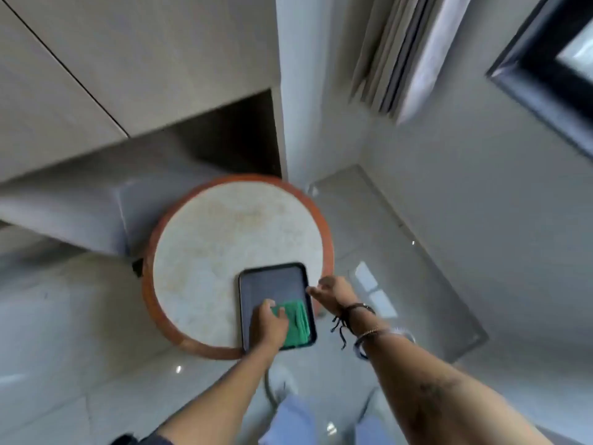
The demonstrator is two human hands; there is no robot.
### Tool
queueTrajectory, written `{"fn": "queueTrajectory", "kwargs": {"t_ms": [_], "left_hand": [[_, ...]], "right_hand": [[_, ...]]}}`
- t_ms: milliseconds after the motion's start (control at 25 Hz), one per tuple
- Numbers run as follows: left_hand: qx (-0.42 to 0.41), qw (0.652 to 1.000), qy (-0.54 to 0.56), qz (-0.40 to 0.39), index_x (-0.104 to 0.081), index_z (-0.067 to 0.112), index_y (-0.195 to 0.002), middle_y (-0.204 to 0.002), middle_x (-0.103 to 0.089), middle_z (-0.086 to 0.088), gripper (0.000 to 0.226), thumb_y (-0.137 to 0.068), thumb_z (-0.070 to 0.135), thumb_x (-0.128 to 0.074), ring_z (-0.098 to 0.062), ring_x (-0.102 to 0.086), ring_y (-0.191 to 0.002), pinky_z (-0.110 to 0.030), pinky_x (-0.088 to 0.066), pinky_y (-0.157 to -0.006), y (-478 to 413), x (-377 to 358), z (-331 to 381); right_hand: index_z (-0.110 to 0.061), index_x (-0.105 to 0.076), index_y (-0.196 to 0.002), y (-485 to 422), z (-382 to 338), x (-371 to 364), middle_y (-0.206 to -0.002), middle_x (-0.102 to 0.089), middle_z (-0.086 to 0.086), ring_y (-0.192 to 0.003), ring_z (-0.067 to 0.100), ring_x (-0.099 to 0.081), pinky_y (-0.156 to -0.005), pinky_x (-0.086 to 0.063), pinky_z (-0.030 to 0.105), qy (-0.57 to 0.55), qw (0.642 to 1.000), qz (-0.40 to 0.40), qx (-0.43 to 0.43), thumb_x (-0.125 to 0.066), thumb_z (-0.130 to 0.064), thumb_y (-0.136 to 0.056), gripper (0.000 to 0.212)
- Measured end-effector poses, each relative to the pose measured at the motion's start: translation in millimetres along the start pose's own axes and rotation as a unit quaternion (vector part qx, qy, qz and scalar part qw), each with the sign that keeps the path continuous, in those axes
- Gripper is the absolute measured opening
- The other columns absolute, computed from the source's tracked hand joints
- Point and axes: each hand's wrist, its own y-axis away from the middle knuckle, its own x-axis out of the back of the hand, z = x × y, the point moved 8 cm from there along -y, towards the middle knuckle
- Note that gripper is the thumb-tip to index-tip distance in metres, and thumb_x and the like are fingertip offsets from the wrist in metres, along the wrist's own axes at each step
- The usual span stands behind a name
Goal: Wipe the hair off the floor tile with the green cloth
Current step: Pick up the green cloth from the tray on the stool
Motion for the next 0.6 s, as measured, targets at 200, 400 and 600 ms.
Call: {"fn": "queueTrajectory", "kwargs": {"t_ms": [200,400,600], "left_hand": [[0.086,0.996,-0.021,-0.017,-0.059,0.002,-0.114,-0.116,-0.066,-0.020,0.036,-0.084,0.020,-0.066,-0.034,-0.063,-0.104,-0.040,-0.052,-0.090,-48.5,-59.4,-105.6],[0.124,0.989,0.072,-0.021,-0.060,-0.002,-0.113,-0.103,-0.068,-0.016,0.042,-0.080,0.021,-0.074,-0.031,-0.065,-0.099,-0.029,-0.047,-0.081,-76.1,-77.7,-135.3],[0.159,0.972,0.154,-0.081,-0.063,0.009,-0.069,-0.066,-0.059,-0.008,0.019,-0.075,0.021,-0.076,-0.016,-0.054,-0.062,-0.021,-0.044,-0.058,-75.5,-79.0,-132.7]], "right_hand": [[-0.011,-0.049,-0.075,-29.1,79.0,-153.1,-0.080,-0.061,0.010,-0.085,0.033,-0.059,-0.064,-0.036,0.031,-0.066,0.987,-0.062,-0.133,-0.068,-0.031,-0.080,0.028],[-0.005,-0.058,-0.096,-41.4,100.3,-184.0,-0.101,-0.064,0.018,-0.093,0.036,-0.062,-0.074,-0.051,0.038,-0.066,0.984,0.012,-0.166,-0.065,-0.027,-0.076,0.030],[-0.015,-0.054,-0.064,-59.0,99.8,-183.7,-0.062,-0.054,0.003,-0.055,0.020,-0.051,-0.048,-0.038,0.026,-0.133,0.971,-0.021,-0.200,-0.066,-0.024,-0.071,0.017]]}}
